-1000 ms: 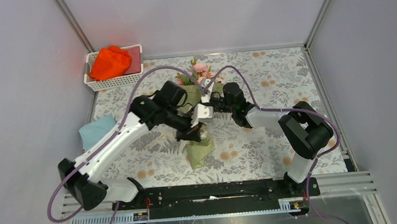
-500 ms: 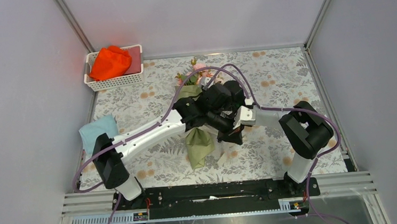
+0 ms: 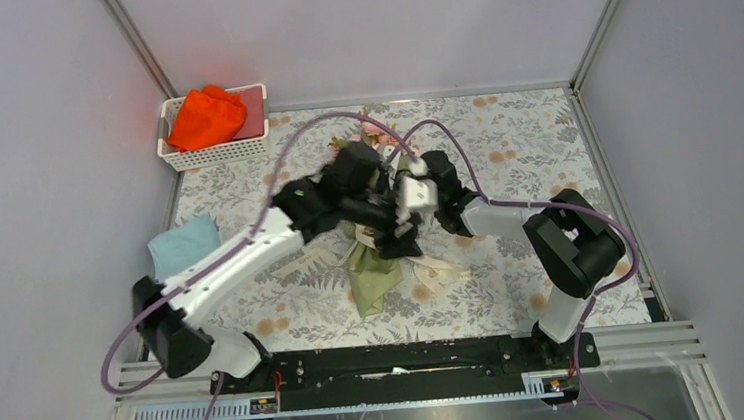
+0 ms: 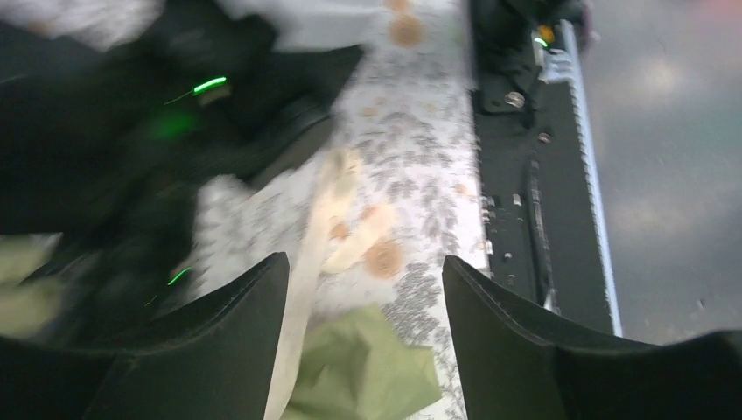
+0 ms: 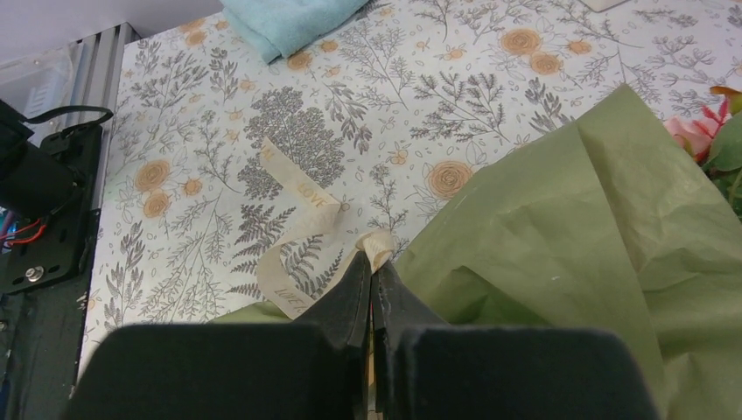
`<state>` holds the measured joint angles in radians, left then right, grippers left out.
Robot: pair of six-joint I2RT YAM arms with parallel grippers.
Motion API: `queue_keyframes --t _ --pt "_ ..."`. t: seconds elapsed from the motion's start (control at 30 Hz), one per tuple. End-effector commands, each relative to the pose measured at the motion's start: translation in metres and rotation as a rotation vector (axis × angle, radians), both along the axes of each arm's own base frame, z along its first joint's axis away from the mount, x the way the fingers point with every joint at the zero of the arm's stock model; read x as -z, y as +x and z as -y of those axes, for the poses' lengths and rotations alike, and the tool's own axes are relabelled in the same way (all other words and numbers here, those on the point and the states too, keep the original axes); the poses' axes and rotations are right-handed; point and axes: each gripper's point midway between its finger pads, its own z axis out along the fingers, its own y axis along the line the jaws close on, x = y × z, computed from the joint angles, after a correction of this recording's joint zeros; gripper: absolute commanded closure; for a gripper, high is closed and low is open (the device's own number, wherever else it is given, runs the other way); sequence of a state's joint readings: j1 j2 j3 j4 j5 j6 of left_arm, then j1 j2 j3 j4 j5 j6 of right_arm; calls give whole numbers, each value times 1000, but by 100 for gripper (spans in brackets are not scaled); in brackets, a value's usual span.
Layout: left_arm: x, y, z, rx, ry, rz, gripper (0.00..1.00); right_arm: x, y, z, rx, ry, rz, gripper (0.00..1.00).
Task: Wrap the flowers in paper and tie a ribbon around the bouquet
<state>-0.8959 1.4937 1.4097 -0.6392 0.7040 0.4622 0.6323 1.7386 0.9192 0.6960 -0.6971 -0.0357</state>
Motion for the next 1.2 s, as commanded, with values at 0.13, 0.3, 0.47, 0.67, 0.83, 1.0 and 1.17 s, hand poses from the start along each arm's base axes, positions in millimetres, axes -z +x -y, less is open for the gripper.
queue_keyframes --t 0.13,0.3,0.47,0.67,0.83,1.0,1.17 --pt "-27 75 -115 -474 -158 -71 29 -18 -5 -26 -9 30 48 100" --pt "19 100 -169 -696 -181 -127 30 -18 -18 -39 -50 5 101 100" --pt "41 119 -190 -732 -205 -110 23 -14 -30 -35 -131 -23 270 100" --pt "67 103 -185 -468 -153 14 23 -9 -40 -37 -259 -64 381 100" --pt "73 107 -179 -403 -156 25 33 -8 -36 -35 -297 -130 439 100" --pt "78 106 -167 -348 -161 26 37 -9 -36 -37 -308 -135 444 100" --pt "72 126 -159 -402 -199 21 43 -10 -35 -38 -305 -124 448 100"
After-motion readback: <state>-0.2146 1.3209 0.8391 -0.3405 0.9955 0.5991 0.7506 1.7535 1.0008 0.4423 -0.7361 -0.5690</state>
